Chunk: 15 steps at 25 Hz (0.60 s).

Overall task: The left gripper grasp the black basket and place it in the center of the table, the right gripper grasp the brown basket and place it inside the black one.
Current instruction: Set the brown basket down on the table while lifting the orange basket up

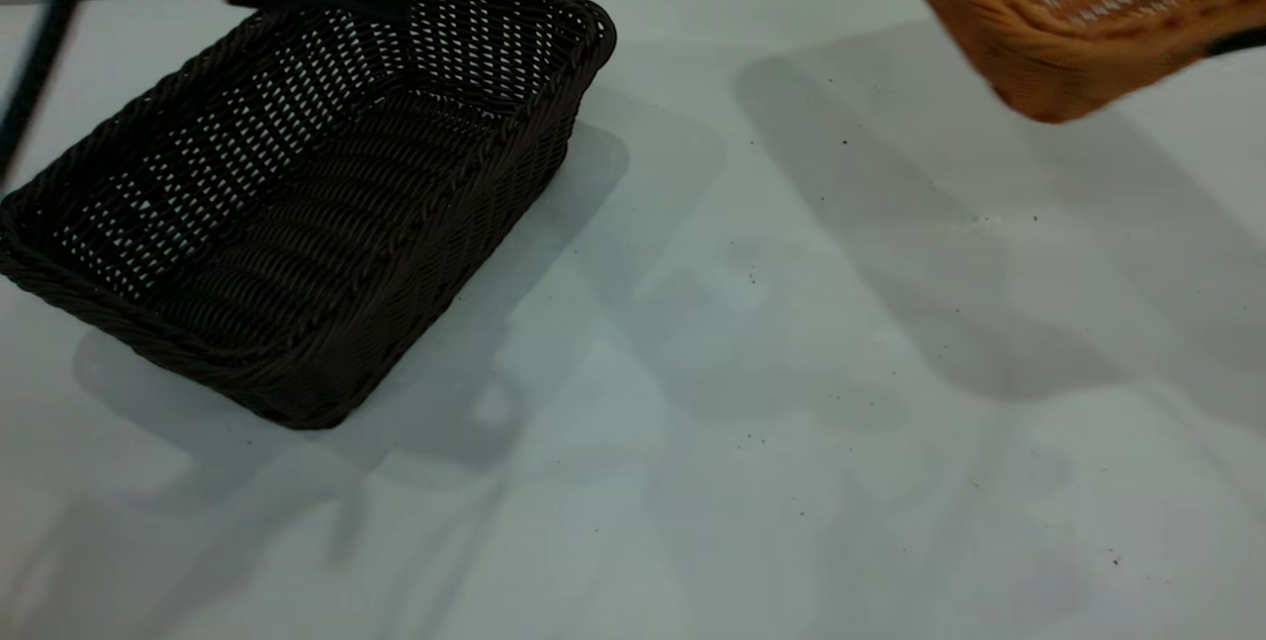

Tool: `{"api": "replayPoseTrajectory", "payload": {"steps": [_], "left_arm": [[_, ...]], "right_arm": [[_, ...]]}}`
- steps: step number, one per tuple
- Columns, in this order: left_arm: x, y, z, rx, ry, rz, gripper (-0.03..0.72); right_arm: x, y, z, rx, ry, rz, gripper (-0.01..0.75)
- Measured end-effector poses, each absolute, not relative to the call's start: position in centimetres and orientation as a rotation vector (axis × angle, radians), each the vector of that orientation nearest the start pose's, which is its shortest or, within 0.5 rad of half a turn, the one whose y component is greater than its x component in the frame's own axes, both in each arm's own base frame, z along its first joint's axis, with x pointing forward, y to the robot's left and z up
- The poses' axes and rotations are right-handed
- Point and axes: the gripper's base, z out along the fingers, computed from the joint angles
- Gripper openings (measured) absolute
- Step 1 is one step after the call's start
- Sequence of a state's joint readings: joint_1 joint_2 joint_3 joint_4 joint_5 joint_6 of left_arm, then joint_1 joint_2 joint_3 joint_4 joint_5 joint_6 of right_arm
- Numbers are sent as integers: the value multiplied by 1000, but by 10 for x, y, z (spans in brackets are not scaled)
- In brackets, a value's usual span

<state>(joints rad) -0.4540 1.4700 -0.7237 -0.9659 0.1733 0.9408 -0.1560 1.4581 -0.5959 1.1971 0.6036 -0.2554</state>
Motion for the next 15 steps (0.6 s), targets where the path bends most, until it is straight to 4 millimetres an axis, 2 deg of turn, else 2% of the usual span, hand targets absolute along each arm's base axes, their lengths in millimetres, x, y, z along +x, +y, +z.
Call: {"api": "replayPoseTrajectory", "payload": {"steps": [5, 6, 8, 12, 15], "left_arm": [[251, -149, 202, 554, 2294, -401, 396], [251, -150, 200, 551, 2301, -399, 396], [255, -151, 195, 532, 2307, -374, 396], [261, -150, 181, 440, 2351, -353, 396], [265, -150, 171, 434, 2364, -314, 396]], "right_arm": [[245, 7, 189, 906, 2491, 1024, 112], [245, 7, 189, 906, 2491, 1024, 112], [252, 7, 201, 771, 2510, 1016, 112], [264, 4, 217, 666, 2503, 988, 112], [271, 2, 228, 626, 2480, 975, 112]]}}
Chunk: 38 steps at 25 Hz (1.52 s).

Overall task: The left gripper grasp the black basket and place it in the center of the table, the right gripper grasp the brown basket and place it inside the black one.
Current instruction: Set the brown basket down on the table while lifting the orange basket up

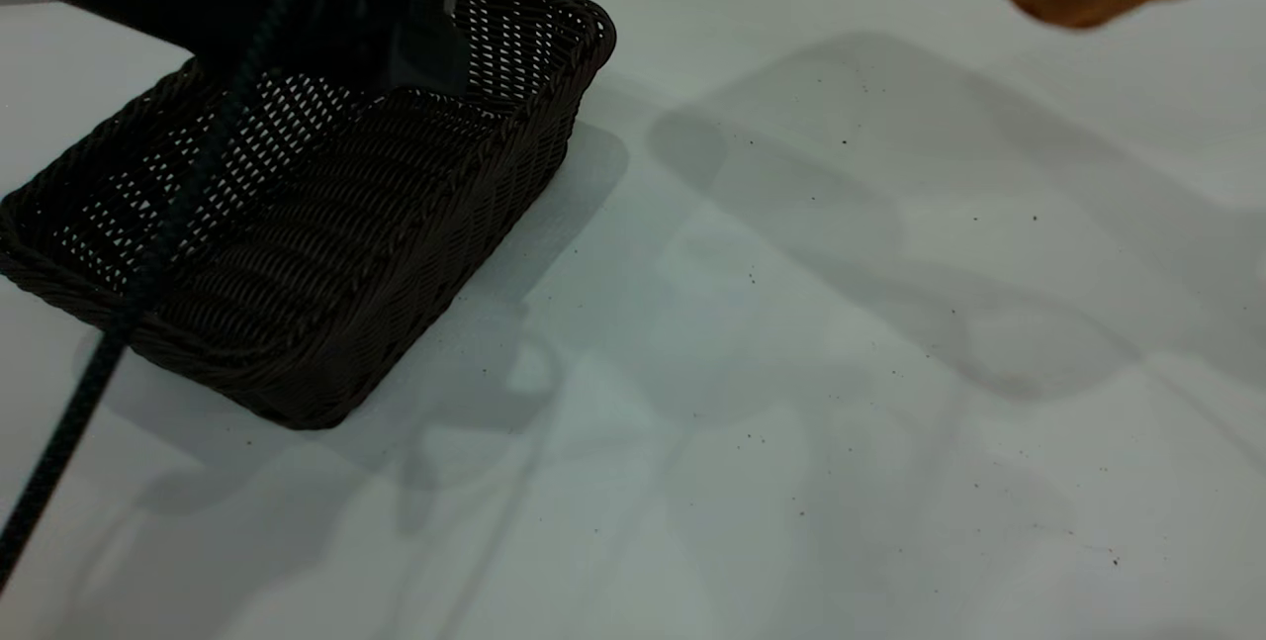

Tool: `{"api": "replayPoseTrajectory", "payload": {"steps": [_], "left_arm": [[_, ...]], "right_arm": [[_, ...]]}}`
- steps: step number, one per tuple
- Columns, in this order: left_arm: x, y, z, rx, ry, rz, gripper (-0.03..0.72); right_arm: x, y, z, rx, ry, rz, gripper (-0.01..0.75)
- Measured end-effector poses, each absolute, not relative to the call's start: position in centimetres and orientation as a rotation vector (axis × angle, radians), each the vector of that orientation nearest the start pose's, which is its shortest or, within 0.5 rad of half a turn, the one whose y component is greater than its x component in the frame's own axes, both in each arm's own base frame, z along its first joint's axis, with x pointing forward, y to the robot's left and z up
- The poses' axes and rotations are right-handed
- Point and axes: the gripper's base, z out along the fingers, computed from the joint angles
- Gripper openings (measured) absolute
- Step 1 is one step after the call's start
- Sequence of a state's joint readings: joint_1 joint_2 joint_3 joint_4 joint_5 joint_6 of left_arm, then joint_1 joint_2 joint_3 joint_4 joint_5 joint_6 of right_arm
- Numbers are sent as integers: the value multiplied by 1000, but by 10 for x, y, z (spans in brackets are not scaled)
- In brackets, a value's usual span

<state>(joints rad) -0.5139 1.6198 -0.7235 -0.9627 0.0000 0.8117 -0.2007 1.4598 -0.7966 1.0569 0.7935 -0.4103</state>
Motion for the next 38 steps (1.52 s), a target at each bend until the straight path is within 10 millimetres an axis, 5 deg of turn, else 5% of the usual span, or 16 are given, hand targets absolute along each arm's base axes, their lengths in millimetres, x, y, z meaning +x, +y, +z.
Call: {"api": "replayPoseTrajectory", "payload": {"steps": [12, 22, 32, 38], "left_arm": [[268, -154, 127, 475, 2491, -254, 396], [272, -184, 112, 586, 2430, -188, 396], [275, -184, 105, 567, 2435, -161, 394], [275, -183, 98, 582, 2443, -140, 246]], "right_arm": [[276, 2, 235, 602, 2466, 968, 112], [276, 2, 235, 602, 2468, 975, 112], [275, 3, 235, 585, 2475, 981, 112], [275, 2, 235, 587, 2473, 969, 112]]}}
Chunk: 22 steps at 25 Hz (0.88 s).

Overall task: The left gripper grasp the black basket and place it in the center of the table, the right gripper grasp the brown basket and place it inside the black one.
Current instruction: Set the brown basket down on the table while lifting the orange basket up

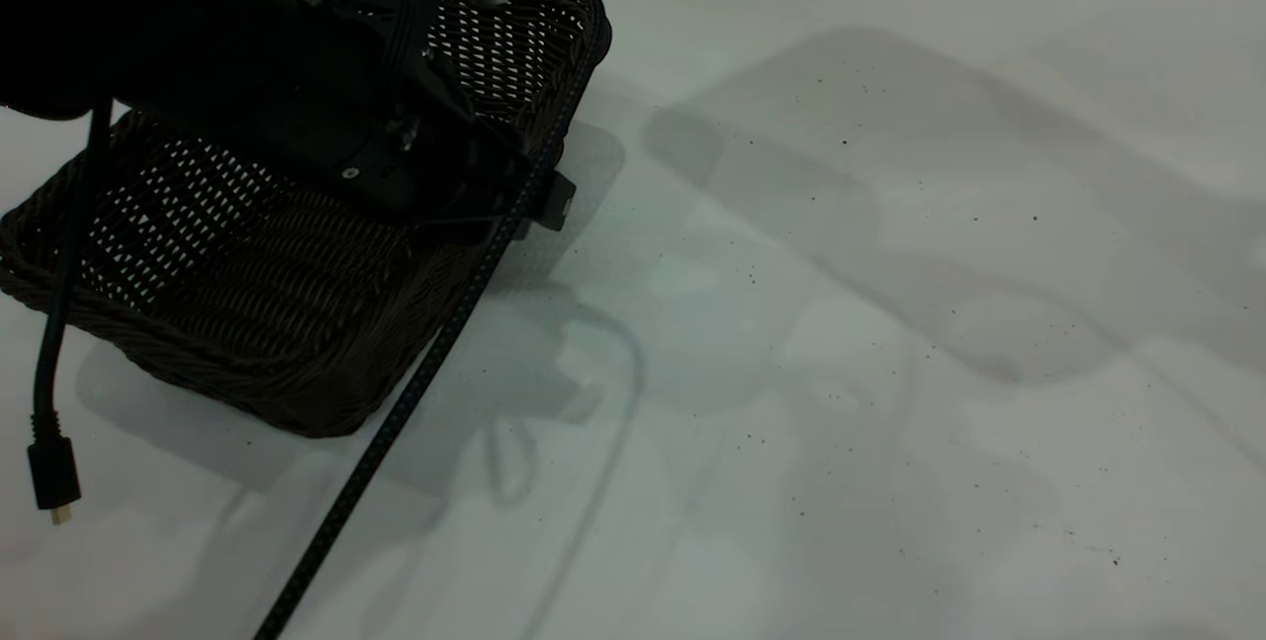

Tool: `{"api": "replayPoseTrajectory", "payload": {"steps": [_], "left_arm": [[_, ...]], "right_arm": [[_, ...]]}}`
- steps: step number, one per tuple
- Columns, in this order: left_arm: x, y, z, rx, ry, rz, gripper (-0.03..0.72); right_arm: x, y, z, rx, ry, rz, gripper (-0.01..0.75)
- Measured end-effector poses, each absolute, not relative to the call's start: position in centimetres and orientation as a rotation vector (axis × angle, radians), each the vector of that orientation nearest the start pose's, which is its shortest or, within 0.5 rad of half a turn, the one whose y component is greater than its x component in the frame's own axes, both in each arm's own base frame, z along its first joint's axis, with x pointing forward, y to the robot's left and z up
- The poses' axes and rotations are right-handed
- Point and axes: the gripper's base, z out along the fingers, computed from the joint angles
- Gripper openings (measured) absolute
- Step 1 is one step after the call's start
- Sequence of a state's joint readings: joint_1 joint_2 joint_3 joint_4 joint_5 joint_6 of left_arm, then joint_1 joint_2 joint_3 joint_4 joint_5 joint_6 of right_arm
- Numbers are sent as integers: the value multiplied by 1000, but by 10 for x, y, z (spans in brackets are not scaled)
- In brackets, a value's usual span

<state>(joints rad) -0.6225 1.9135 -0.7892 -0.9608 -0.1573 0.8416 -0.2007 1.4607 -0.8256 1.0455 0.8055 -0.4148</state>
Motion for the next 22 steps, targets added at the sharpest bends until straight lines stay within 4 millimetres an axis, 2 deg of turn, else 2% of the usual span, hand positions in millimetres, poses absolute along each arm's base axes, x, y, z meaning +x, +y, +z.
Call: {"api": "replayPoseTrajectory", "payload": {"steps": [3, 7, 14, 18, 22], "left_arm": [[275, -183, 97, 630, 2434, -125, 127], [273, -184, 96, 768, 2413, -104, 132], [258, -192, 99, 1157, 2365, -192, 132], [245, -197, 109, 1413, 2277, -302, 132], [240, -198, 112, 1599, 2164, -324, 130]], "right_arm": [[275, 2, 235, 560, 2480, 967, 112], [274, 3, 235, 533, 2486, 968, 112], [274, 3, 235, 468, 2487, 949, 111], [273, 4, 234, 429, 2506, 946, 111], [270, 6, 235, 363, 2531, 972, 111]]}}
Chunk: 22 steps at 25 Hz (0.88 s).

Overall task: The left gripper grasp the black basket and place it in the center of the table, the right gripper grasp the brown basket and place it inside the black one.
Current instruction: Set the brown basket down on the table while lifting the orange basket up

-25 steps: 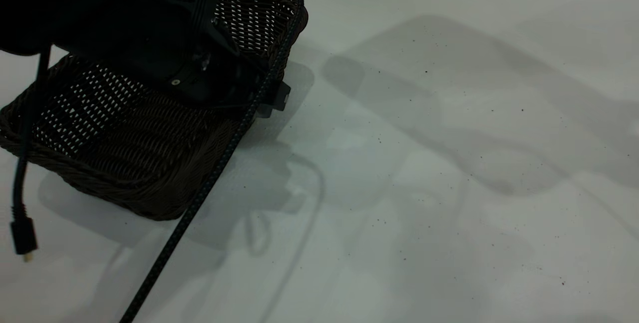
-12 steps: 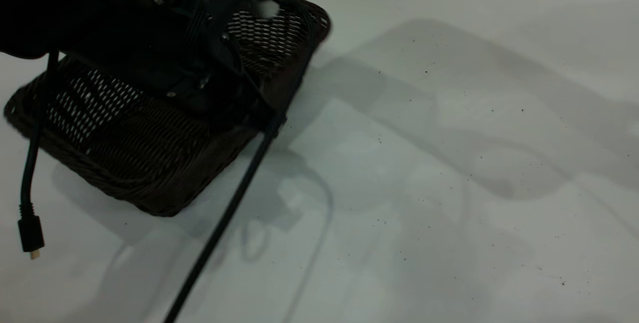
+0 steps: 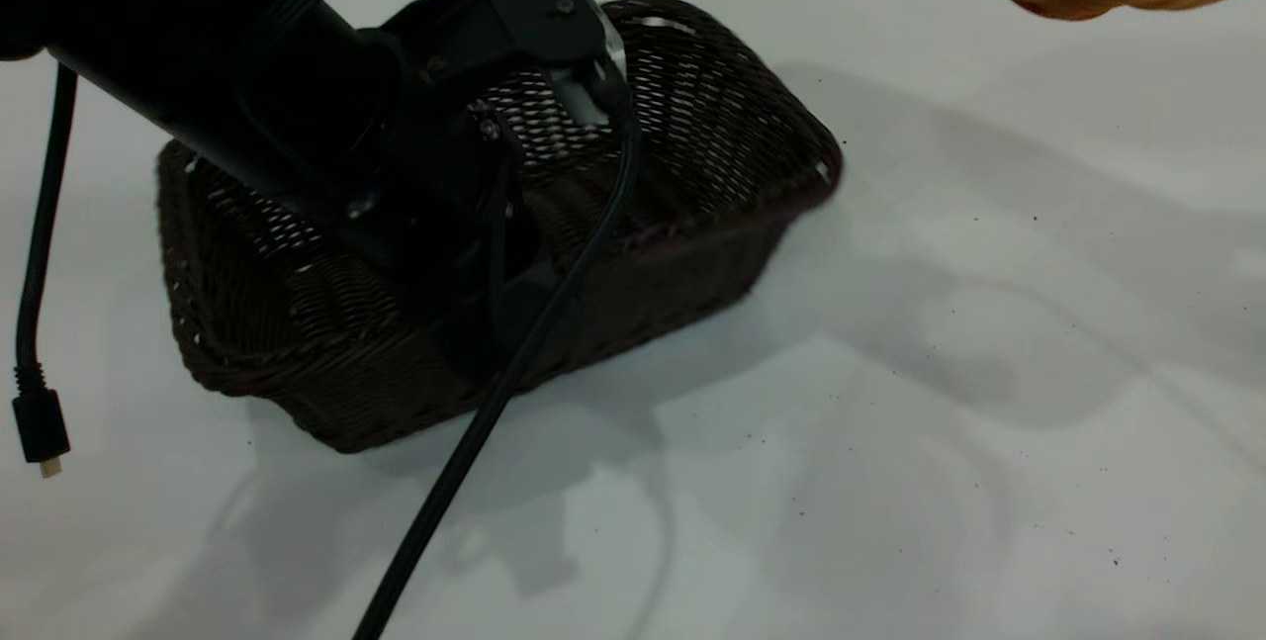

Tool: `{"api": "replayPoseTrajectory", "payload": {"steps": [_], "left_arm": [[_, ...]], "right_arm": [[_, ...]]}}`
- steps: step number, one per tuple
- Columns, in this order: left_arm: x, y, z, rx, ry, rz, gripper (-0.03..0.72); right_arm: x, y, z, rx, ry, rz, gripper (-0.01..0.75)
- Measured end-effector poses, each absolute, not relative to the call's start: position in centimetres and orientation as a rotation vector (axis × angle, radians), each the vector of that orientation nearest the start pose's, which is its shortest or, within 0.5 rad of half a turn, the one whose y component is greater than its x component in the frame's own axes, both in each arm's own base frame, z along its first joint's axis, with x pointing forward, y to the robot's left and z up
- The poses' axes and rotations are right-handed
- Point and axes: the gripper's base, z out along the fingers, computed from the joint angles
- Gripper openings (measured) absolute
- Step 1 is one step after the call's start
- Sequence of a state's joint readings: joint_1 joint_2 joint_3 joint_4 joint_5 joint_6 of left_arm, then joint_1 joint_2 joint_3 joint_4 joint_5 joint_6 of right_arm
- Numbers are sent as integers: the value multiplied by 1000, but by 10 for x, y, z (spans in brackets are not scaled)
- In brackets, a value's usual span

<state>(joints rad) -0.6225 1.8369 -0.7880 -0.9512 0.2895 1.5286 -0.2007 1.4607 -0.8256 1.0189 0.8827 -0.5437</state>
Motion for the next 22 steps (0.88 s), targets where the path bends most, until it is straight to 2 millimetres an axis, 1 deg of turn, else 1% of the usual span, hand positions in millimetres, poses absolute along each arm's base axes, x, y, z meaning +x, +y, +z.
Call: {"api": "replayPoseTrajectory", "payload": {"steps": [5, 8, 11, 17, 22], "left_arm": [[234, -198, 111, 1773, 2085, -342, 130], [232, -195, 109, 1862, 2035, -308, 130], [233, -194, 109, 1917, 1996, -276, 130], [231, -194, 109, 1946, 1990, -289, 130], [227, -197, 109, 1968, 1974, -296, 129]], "right_arm": [[270, 6, 234, 374, 2526, 962, 111], [271, 6, 235, 367, 2523, 961, 111], [271, 5, 234, 370, 2516, 946, 111], [273, 5, 236, 373, 2494, 965, 111], [272, 6, 236, 365, 2499, 964, 111]]}}
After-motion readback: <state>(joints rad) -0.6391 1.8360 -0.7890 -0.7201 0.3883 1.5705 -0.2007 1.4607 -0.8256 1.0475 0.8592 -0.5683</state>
